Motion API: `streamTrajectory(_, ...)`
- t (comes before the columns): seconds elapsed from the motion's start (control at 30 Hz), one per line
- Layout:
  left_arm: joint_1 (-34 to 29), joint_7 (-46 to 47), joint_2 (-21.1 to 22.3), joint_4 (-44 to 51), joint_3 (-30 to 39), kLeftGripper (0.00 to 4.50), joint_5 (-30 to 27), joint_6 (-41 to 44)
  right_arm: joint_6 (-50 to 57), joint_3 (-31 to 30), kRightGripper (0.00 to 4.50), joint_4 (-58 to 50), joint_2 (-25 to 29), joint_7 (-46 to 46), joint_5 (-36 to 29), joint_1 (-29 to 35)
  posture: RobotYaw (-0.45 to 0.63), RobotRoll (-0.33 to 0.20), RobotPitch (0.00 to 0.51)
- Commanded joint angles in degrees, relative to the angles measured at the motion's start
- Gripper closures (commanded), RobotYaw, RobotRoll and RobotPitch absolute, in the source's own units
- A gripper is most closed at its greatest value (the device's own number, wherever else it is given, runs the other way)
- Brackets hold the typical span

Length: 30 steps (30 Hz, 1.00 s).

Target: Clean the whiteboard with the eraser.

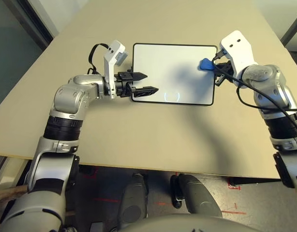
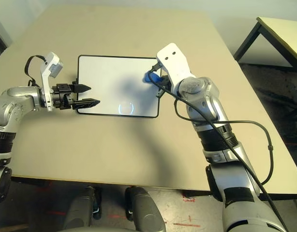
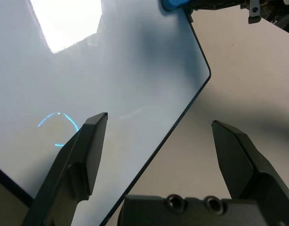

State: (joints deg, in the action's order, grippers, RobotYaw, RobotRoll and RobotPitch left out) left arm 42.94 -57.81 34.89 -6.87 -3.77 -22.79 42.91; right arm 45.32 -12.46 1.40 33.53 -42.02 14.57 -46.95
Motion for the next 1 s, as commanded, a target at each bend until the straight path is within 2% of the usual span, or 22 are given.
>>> streamTrajectory(0.03,0.30,1.04,-0.63,-0.14,0.29,0.00,0.43,-1.33,4.61,4.20,4.05,-4.00,-3.36,1.91,-3.61,-3.36,-0.13,0.000,0.129)
streamTrajectory(0.13,1.16,6.25,-2.82,-1.06,4.10,0.00,1.31,-7.35,9.30,11.88,4.06,-7.16,-7.46,7.82,-5.79,-8.04,-0.11,0.000,0.122)
streamTrajectory(0.2,1.71,10.93,-4.76,-1.88,7.33,0.00,2.37,-13.89,11.58,16.36,4.06,-9.34,-8.95,12.06,-6.09,-8.36,-0.10,0.000,0.122)
streamTrajectory(0.33,1.16,17.32,-6.22,-2.83,12.19,0.00,3.70,-23.18,17.47,22.32,4.06,-13.33,-11.18,17.54,-6.92,-4.60,-0.09,0.000,0.124)
streamTrajectory(0.43,0.88,24.01,-6.35,-4.90,18.01,0.00,4.29,-30.37,22.41,25.04,4.06,-15.86,-11.84,20.47,-6.82,1.55,-0.08,0.000,0.125)
streamTrajectory(0.63,-4.59,31.36,-4.24,-10.29,23.96,0.00,7.11,-40.22,26.77,29.14,4.06,-13.49,-11.96,25.26,-7.01,11.55,-0.06,0.000,0.130)
streamTrajectory(0.83,-8.68,32.72,-4.56,-13.16,24.08,0.00,7.22,-42.57,27.72,29.86,4.06,-9.95,-12.29,27.18,-9.00,14.84,-0.04,0.000,0.131)
streamTrajectory(1.0,-9.68,33.54,-5.36,-13.97,24.02,0.00,6.77,-42.69,29.25,29.21,4.06,-8.44,-14.35,28.44,-10.82,15.73,-0.03,0.000,0.129)
